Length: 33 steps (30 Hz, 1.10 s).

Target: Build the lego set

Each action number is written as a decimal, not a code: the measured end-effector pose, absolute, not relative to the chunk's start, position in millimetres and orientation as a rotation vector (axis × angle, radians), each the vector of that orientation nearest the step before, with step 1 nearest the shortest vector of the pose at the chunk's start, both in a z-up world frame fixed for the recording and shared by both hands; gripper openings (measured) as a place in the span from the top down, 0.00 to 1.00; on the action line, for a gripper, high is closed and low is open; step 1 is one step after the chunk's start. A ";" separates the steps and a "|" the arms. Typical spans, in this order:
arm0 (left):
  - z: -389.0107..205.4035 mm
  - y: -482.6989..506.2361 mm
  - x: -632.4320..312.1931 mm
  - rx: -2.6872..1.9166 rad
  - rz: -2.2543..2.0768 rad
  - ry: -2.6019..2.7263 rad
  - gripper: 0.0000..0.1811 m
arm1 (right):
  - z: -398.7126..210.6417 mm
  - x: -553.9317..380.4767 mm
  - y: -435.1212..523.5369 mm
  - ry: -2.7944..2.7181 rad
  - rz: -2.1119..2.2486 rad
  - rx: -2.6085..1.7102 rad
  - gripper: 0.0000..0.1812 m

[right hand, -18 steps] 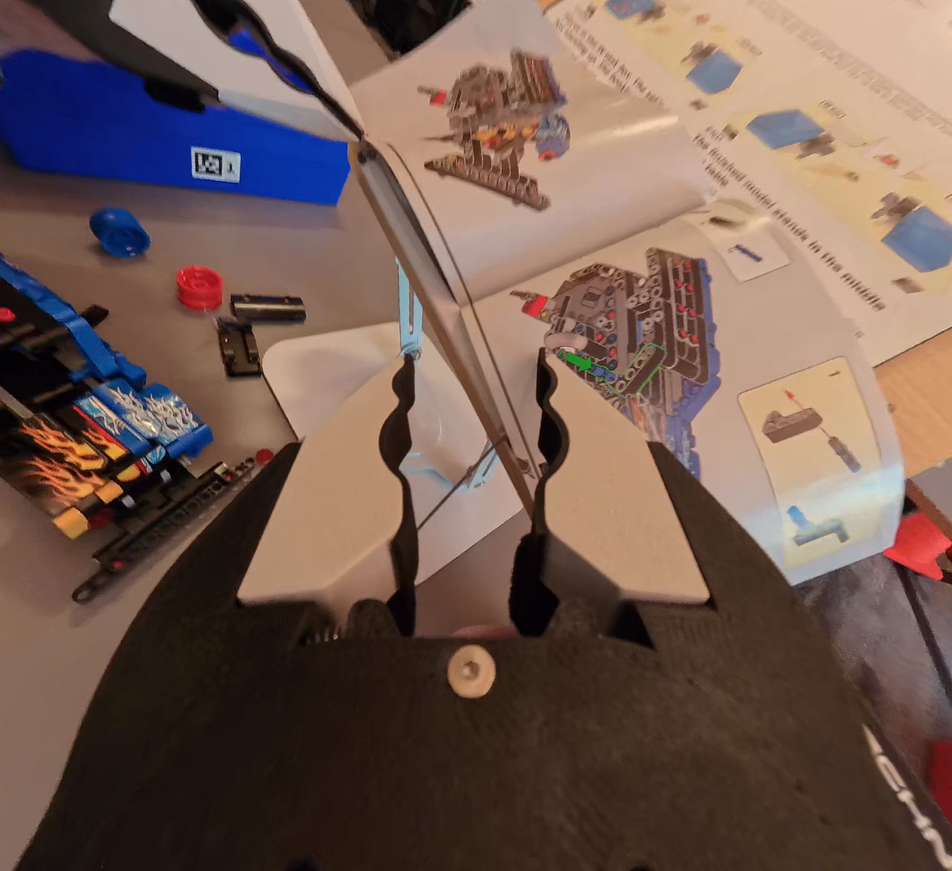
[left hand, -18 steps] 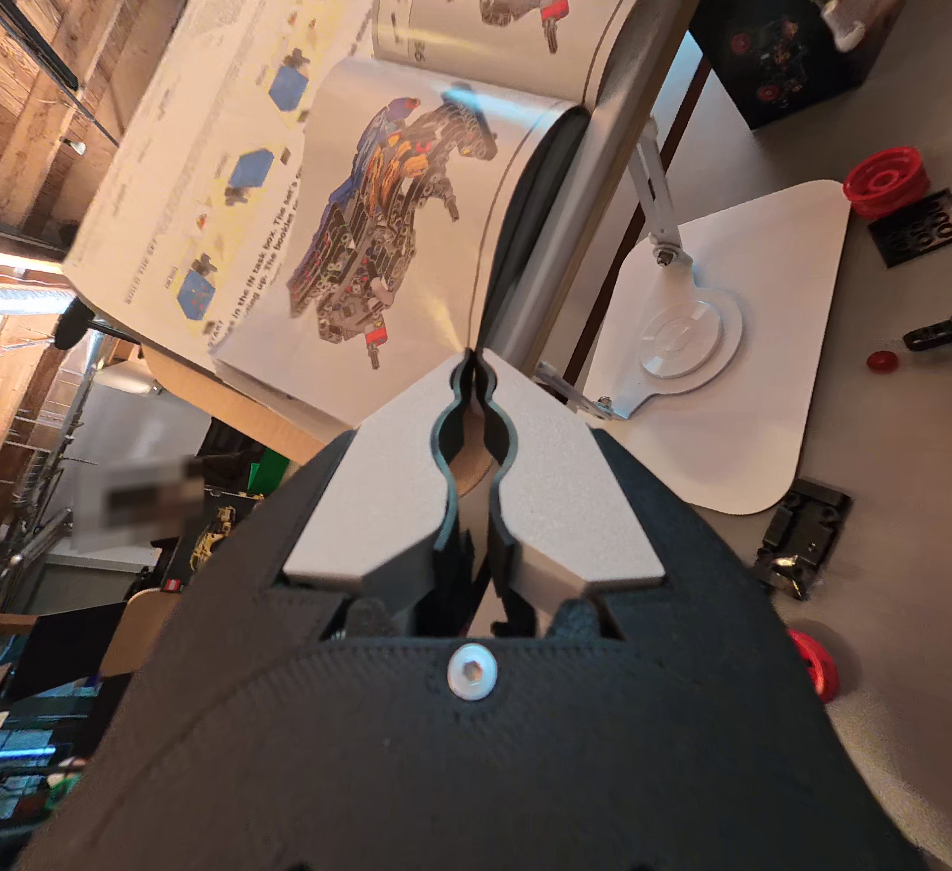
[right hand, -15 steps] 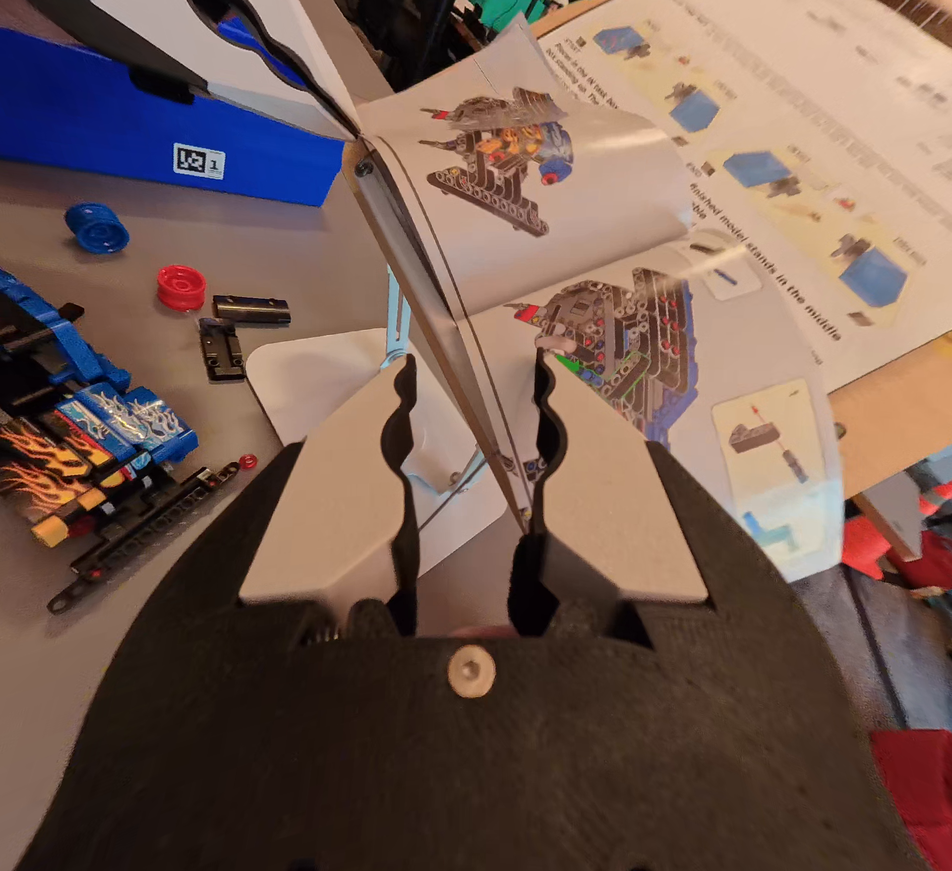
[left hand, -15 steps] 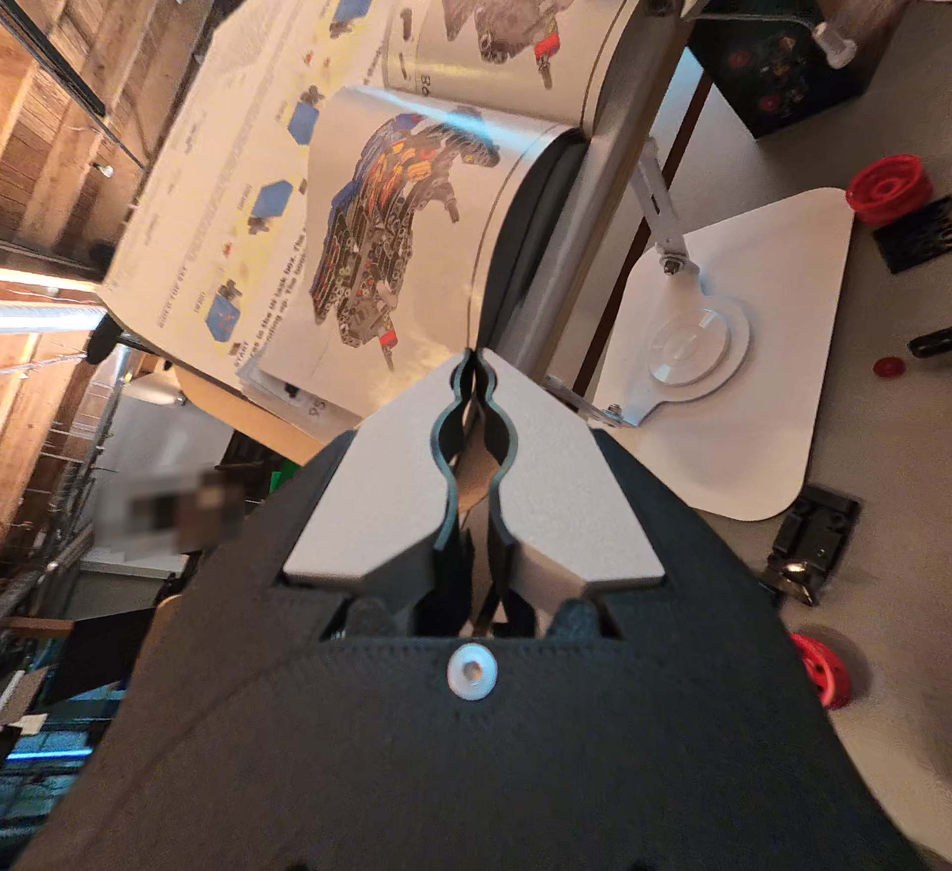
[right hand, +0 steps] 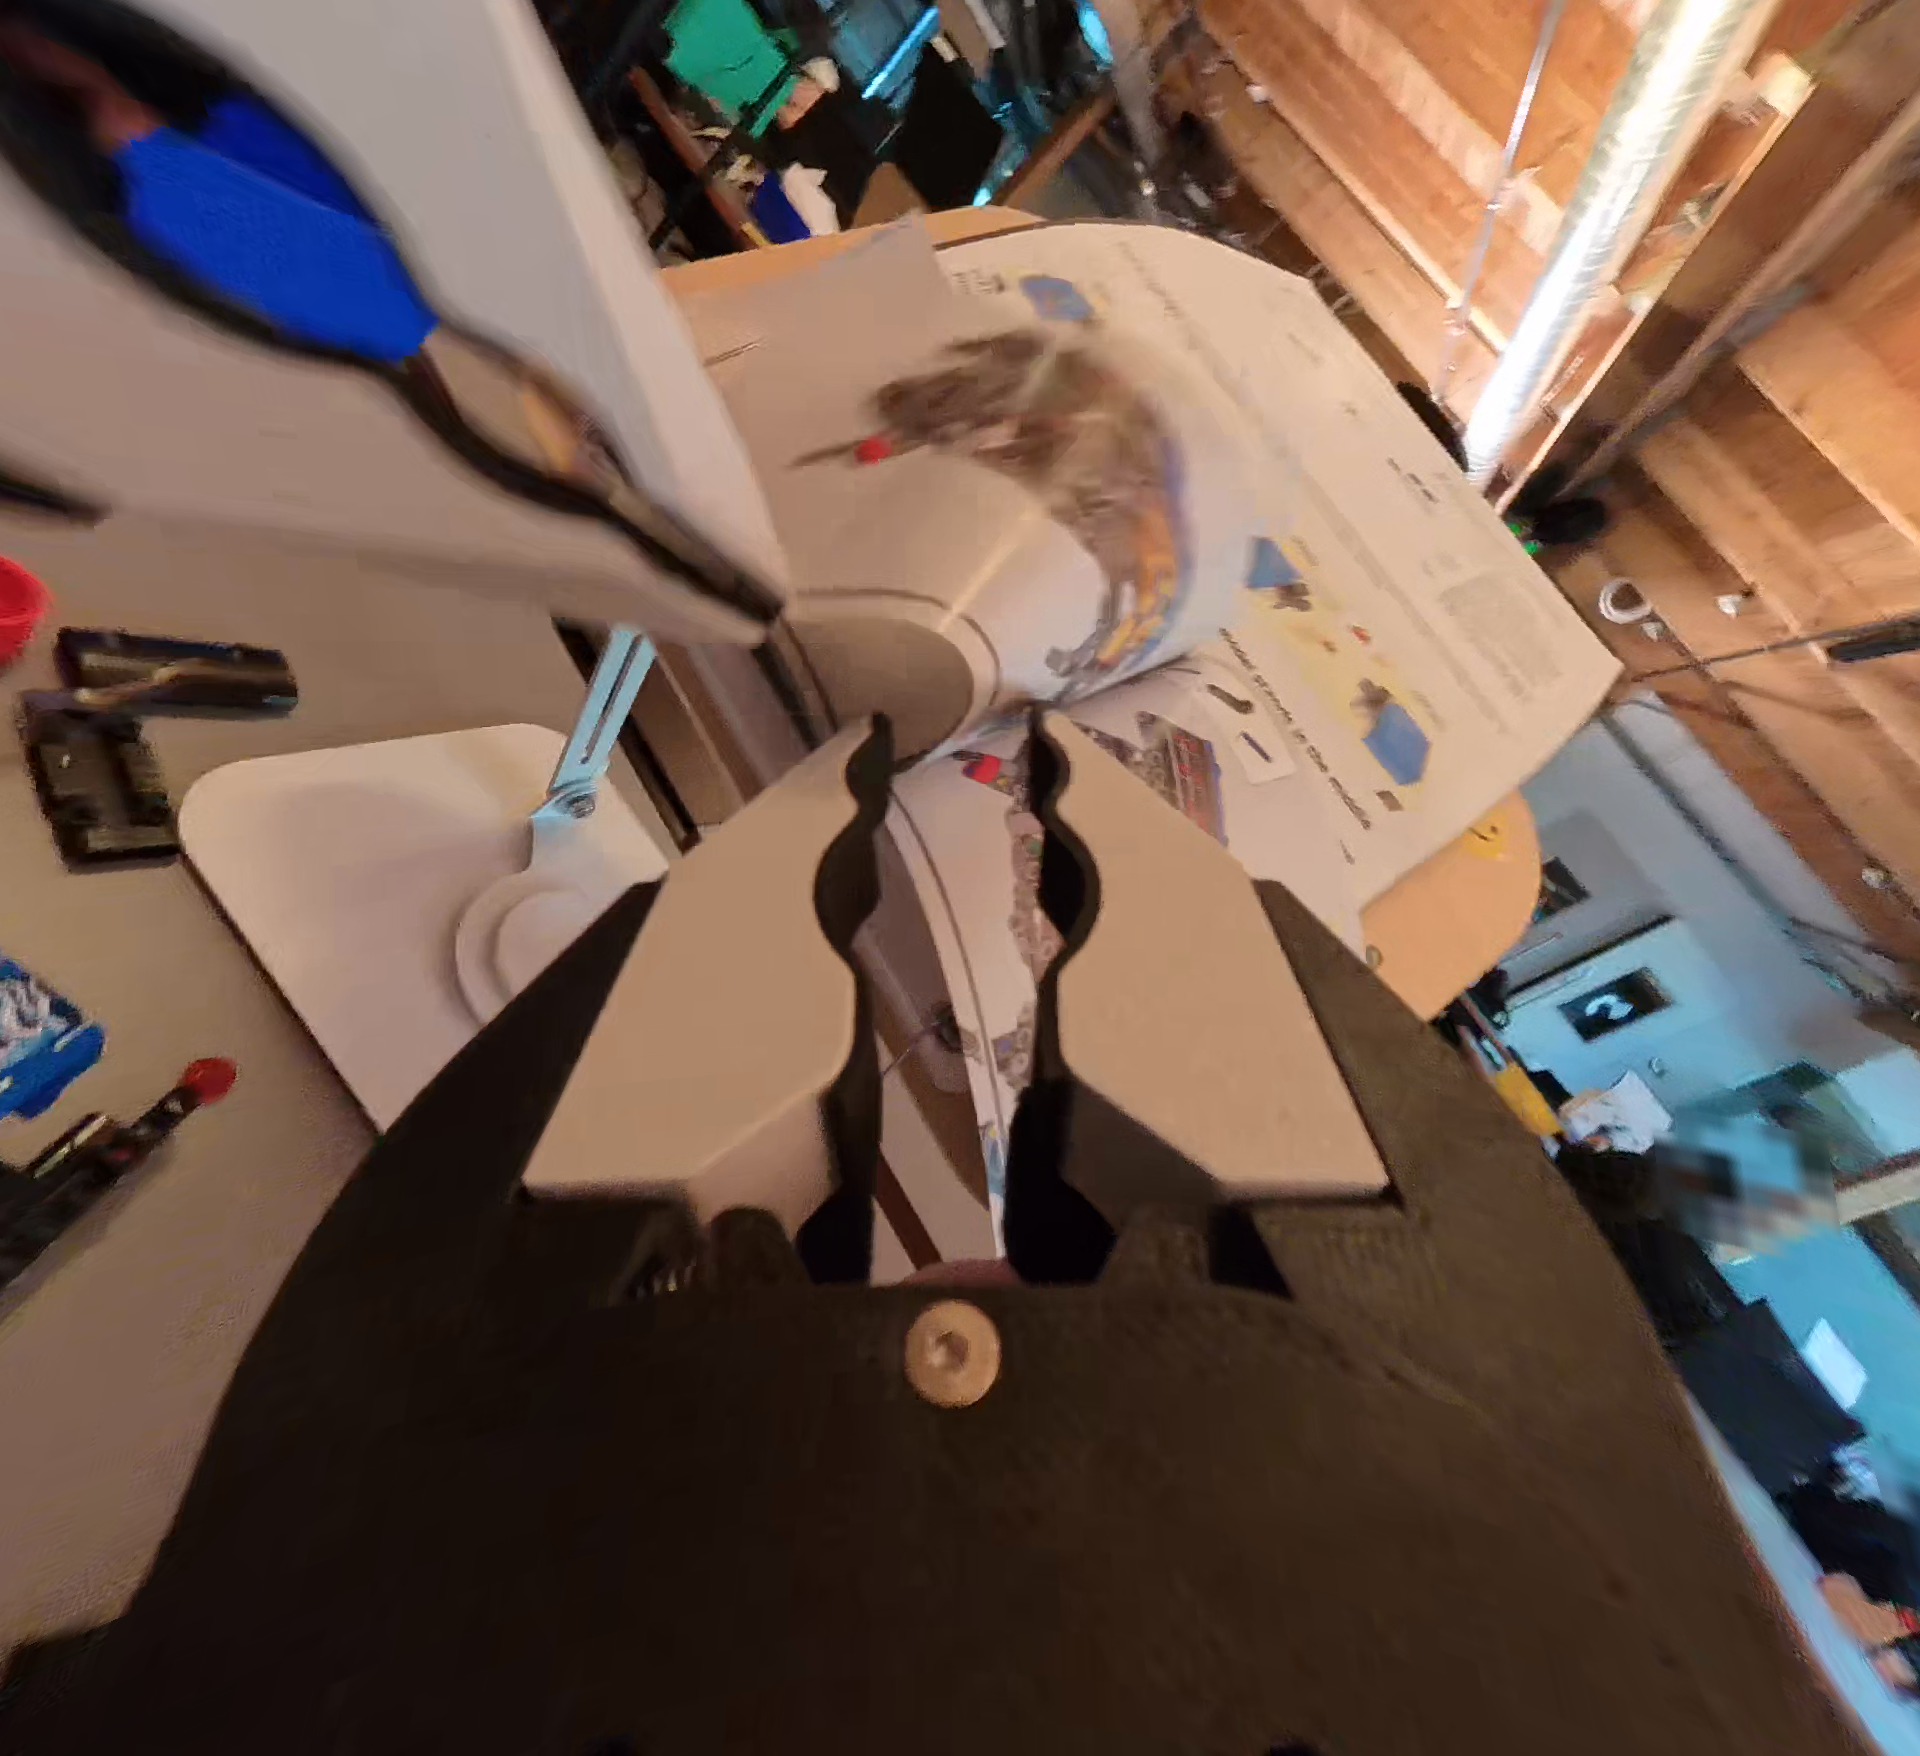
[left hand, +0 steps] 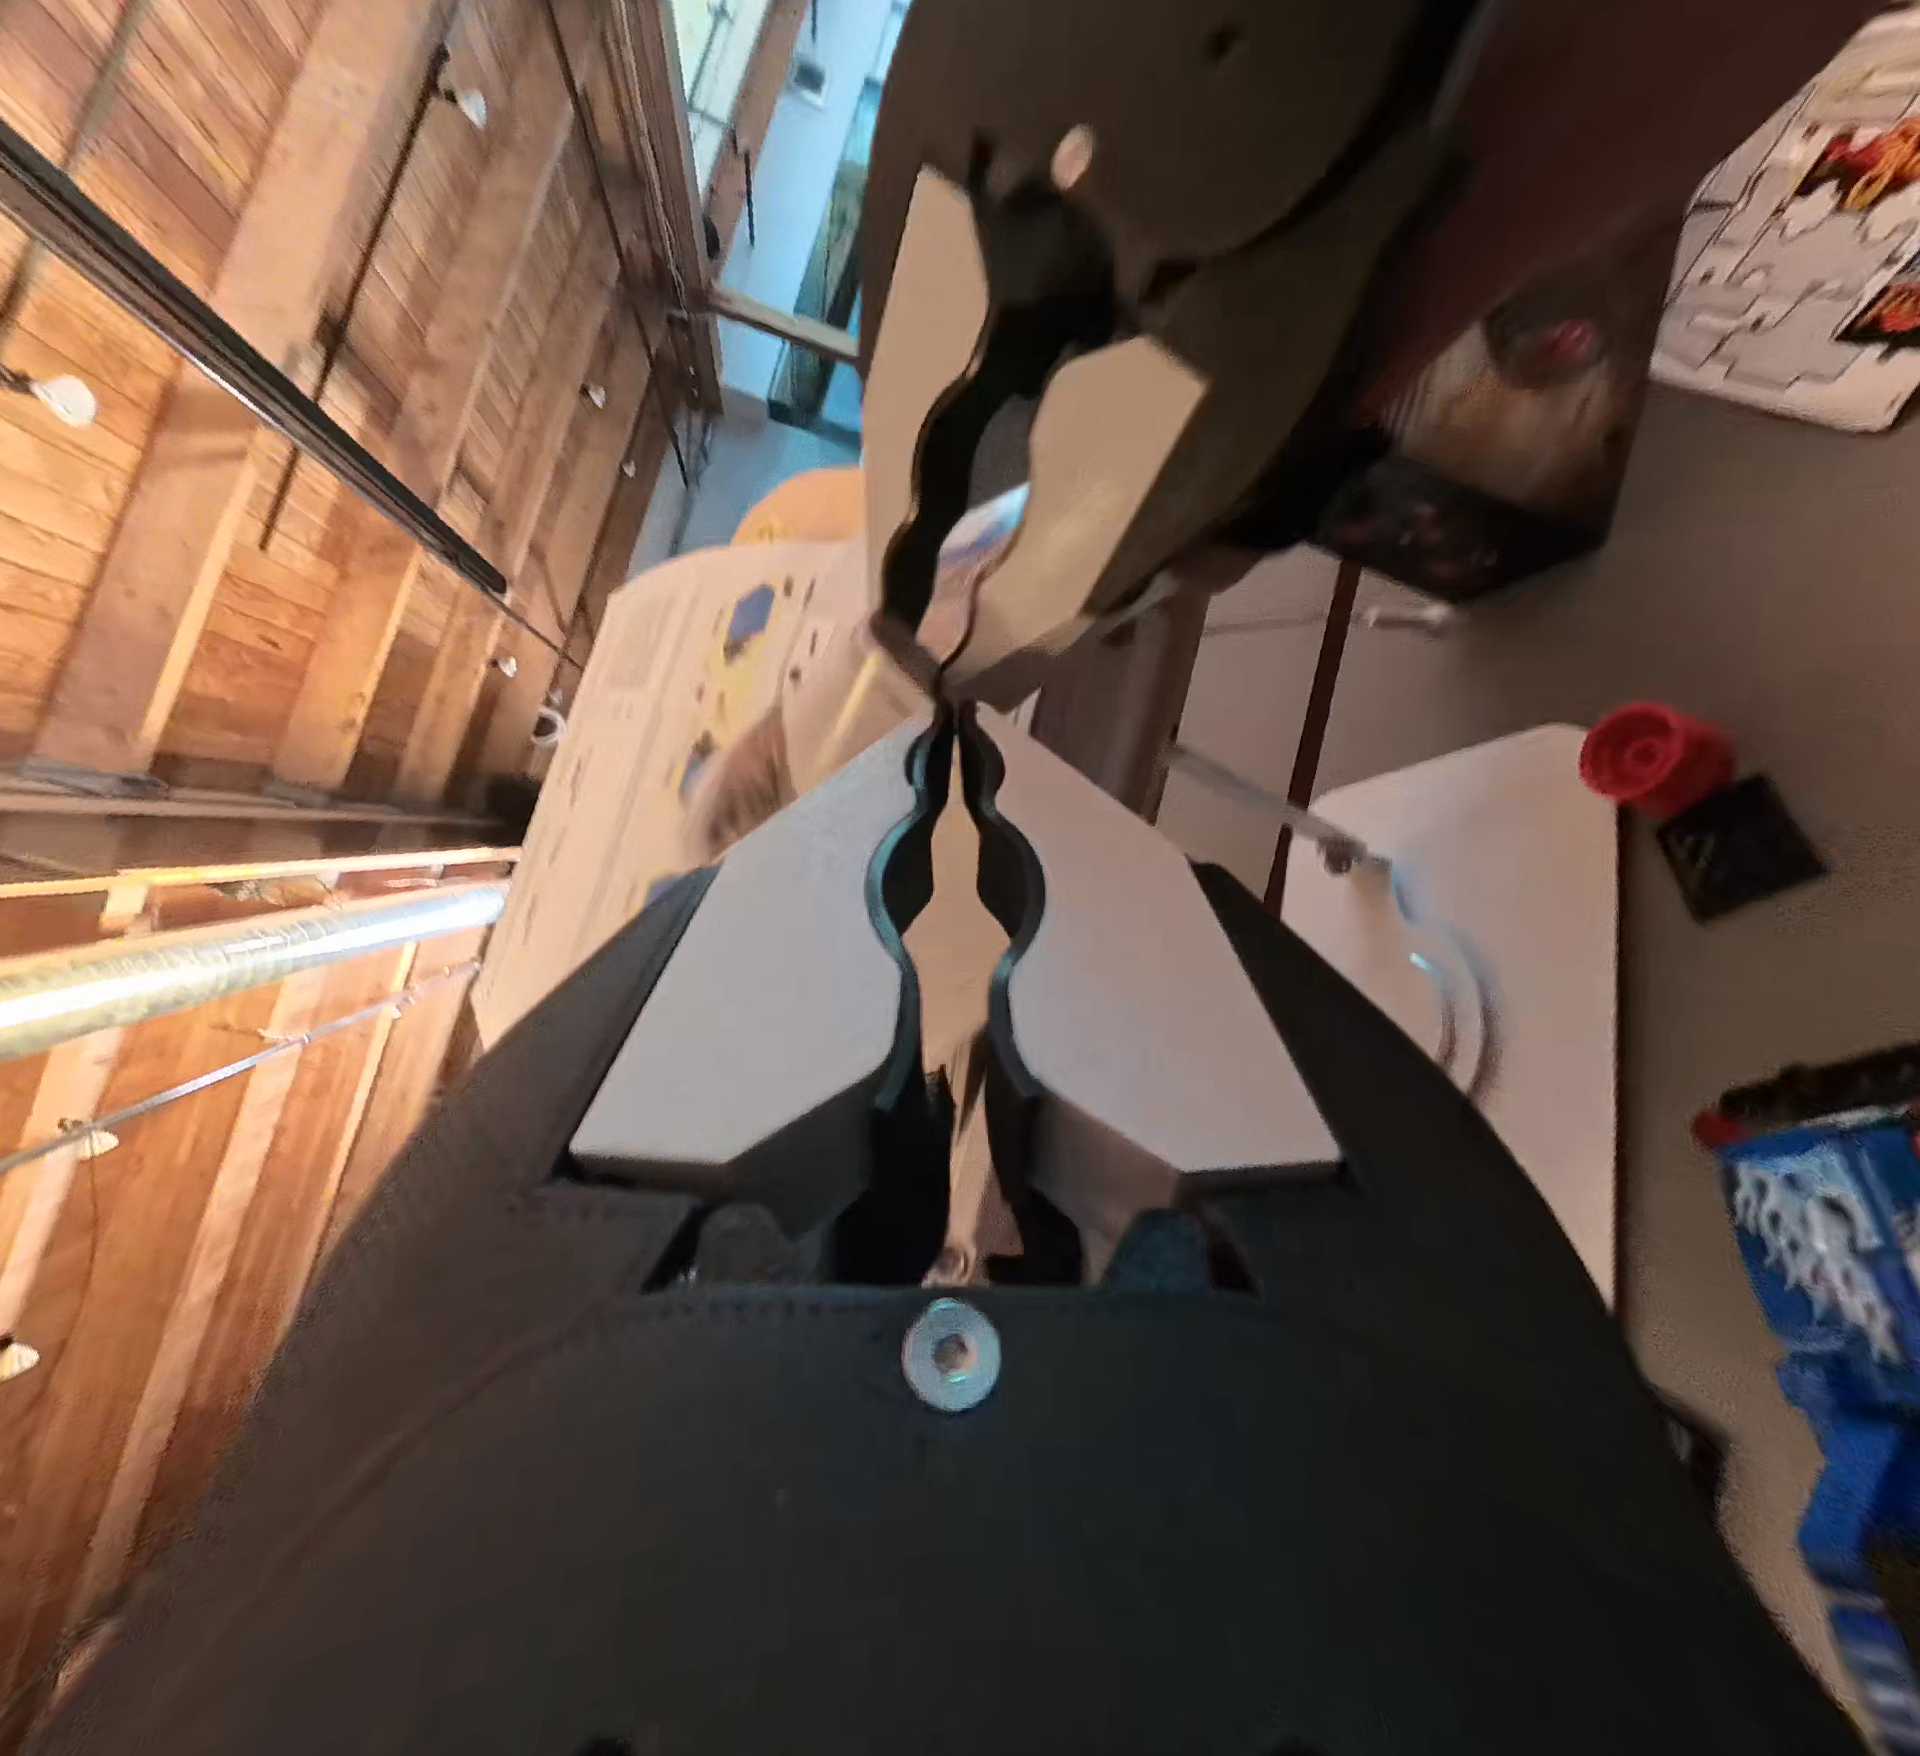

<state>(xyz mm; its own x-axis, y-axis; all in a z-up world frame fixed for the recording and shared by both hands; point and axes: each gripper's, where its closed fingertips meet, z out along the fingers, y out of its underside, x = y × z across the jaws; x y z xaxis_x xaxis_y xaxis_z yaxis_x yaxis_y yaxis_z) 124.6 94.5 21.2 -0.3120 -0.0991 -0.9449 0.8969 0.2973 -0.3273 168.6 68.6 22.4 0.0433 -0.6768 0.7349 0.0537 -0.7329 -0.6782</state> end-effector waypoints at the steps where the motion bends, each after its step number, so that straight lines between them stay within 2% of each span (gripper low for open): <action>1: 20.9 91.4 115.1 0.784 -1.228 1.518 0.99 | 25.3 167.8 65.0 0.660 -1.722 -1.747 0.89; 5: 20.9 94.4 96.7 0.879 -1.256 1.514 0.95 | 28.1 168.1 46.6 0.764 -1.623 -1.693 0.95; 8: 38.1 116.0 121.5 0.830 -1.204 1.534 0.95 | 30.5 168.1 38.0 0.830 -1.493 -1.621 0.93; 11: 67.3 158.3 160.8 0.679 -1.210 1.623 0.94 | 31.7 167.8 32.0 0.848 -1.443 -1.602 0.86; 17: 115.7 244.5 205.1 0.388 -1.290 1.688 0.94 | 45.2 161.9 21.0 0.856 -1.403 -1.525 0.88; 33: 48.5 204.8 207.9 0.518 -1.101 1.940 0.91 | 39.0 151.4 21.1 0.877 -0.931 -1.538 0.90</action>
<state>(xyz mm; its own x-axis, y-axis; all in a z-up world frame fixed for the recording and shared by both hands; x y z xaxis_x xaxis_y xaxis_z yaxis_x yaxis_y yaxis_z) 207.9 204.8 48.5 -0.5739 -0.0437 -0.8178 0.6796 0.5319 -0.5053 151.4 21.1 39.0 0.4204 -0.9008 0.1084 -0.0546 -0.1444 -0.9880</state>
